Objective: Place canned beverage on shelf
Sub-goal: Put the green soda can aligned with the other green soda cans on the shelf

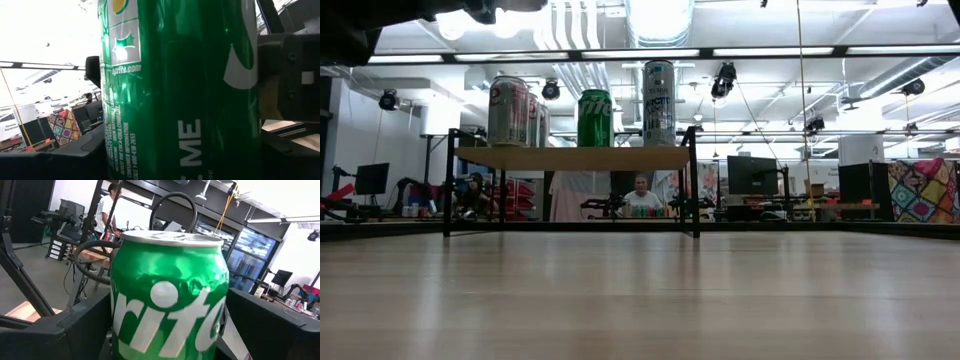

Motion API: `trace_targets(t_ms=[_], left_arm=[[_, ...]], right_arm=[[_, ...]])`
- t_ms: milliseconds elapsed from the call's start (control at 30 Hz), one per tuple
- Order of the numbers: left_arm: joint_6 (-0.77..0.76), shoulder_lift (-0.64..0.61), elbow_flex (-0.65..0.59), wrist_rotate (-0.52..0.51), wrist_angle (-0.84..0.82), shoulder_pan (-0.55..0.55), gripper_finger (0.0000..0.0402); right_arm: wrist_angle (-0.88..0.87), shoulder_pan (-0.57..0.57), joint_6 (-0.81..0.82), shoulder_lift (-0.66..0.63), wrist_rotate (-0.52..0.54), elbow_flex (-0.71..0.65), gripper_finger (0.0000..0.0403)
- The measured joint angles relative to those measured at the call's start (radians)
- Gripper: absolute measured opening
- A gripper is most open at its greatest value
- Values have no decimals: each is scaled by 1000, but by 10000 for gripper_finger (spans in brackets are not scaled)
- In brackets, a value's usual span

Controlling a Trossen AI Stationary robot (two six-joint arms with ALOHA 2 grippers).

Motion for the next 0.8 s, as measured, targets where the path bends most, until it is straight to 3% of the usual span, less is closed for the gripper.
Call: trace_targets(t_ms=[200, 333, 433, 567, 800], left_arm=[[5, 50, 23, -47, -1, 9, 280], [10, 69, 28, -52, 1, 9, 280], [14, 73, 27, -74, 11, 9, 304], [14, 58, 27, -102, 24, 10, 338], [42, 30, 19, -130, 1, 10, 347]], right_arm=[[0, -11, 2, 0, -28, 0, 361], [-4, -10, -8, 0, -29, 0, 318], [-10, -11, -6, 0, -31, 0, 286], [-18, -15, 0, 1, -20, 0, 287], [-39, -13, 12, -30, 83, 0, 287]])
